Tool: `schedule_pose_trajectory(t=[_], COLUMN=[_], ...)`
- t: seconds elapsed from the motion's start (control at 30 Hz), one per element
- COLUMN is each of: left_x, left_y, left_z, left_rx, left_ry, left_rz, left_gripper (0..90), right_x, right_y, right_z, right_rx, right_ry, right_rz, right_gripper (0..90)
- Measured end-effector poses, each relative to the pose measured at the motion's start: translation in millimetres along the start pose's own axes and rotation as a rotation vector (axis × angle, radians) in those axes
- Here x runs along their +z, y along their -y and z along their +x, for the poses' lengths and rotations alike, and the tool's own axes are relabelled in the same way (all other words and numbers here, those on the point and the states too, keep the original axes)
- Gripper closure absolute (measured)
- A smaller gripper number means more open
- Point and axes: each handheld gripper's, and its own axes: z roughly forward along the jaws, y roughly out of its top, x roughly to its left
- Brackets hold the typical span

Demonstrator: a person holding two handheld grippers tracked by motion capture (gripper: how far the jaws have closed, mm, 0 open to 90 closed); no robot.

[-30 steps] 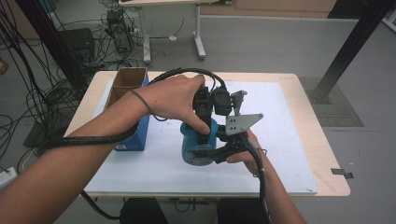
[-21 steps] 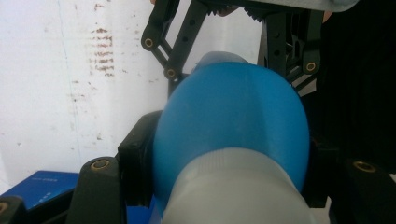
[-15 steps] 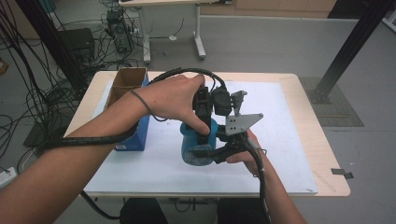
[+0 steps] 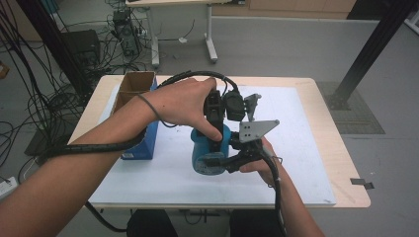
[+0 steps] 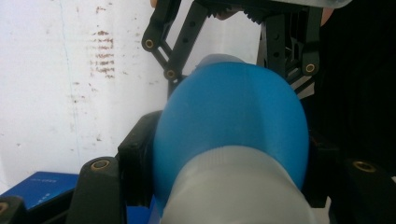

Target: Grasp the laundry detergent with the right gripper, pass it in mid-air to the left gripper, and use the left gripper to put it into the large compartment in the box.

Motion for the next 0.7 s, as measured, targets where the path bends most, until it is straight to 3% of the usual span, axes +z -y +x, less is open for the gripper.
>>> schedule_pose_trajectory(t=[0.23, 0.7], left_x=[-0.3, -1.9], left_y=[0.5, 0.9], left_z=[-0.8, -0.9], left_rx=[-0.009, -0.009], left_ry=[0.003, -0.003], left_rz=[-0.002, -0.004], left_gripper=[37.5, 37.6], right_x=[-0.1, -0.3], right_y=[6.7, 9.8], right_z=[-0.4, 5.6], right_rx=[0.017, 0.034], right_ry=[-0.002, 0.041], right_rz=[-0.044, -0.052], right_gripper=[35.2, 12.3])
